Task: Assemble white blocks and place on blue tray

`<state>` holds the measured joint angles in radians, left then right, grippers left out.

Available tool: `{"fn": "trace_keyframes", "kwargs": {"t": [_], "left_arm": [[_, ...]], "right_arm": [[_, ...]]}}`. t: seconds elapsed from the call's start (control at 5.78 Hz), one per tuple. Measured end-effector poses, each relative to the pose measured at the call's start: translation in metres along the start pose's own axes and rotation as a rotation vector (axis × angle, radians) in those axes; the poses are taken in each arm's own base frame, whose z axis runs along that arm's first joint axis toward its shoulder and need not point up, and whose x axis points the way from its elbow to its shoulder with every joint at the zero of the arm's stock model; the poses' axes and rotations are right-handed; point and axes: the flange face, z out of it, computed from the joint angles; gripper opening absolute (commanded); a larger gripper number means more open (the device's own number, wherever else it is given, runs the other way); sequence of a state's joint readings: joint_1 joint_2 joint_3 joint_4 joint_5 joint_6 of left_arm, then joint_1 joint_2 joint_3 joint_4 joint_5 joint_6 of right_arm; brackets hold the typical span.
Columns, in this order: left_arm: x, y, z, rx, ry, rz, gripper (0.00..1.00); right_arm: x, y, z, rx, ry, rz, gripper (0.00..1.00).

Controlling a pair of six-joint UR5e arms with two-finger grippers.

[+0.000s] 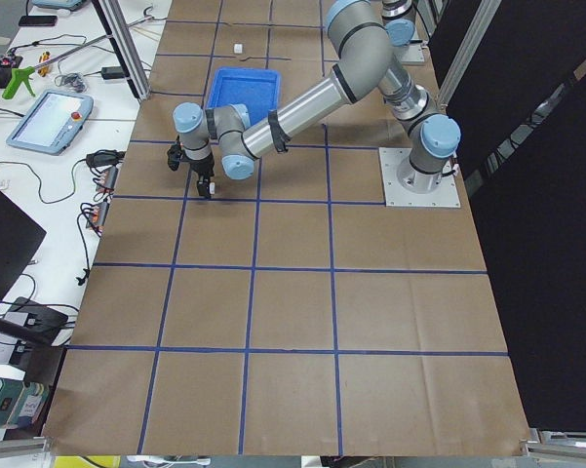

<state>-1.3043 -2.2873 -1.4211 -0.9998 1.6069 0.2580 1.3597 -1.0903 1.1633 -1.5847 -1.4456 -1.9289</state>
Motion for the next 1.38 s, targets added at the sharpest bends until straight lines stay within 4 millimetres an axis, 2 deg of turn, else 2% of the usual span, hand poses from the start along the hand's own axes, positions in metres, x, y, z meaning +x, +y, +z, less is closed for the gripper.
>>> {"fn": "trace_keyframes", "kwargs": {"t": [0.35,0.52,0.69,0.87,1.04,1.21,1.38], "left_arm": [[-0.001,0.000,0.006,-0.007,0.003,-0.001,0.35],[-0.001,0.001,0.004,-0.008,0.004,-0.001,0.17],[-0.001,0.002,0.001,-0.005,0.004,-0.001,0.05],[-0.001,0.002,-0.003,-0.004,0.005,0.000,0.00],[0.000,0.003,-0.008,-0.004,0.006,0.004,0.00],[0.002,0.007,-0.017,-0.016,0.009,0.068,0.00],[0.006,0.016,-0.030,-0.038,0.018,0.215,0.00]], "right_arm": [[0.025,0.009,0.064,0.138,-0.009,0.013,1.00],[0.026,0.013,0.093,0.226,-0.016,0.039,1.00],[0.019,0.022,0.120,0.293,-0.019,0.071,1.00],[0.011,0.032,0.146,0.324,-0.004,0.100,1.00],[0.002,0.037,0.170,0.335,0.015,0.128,1.00],[-0.006,0.038,0.192,0.343,0.024,0.155,1.00],[-0.013,0.037,0.210,0.354,0.027,0.173,1.00]]}}
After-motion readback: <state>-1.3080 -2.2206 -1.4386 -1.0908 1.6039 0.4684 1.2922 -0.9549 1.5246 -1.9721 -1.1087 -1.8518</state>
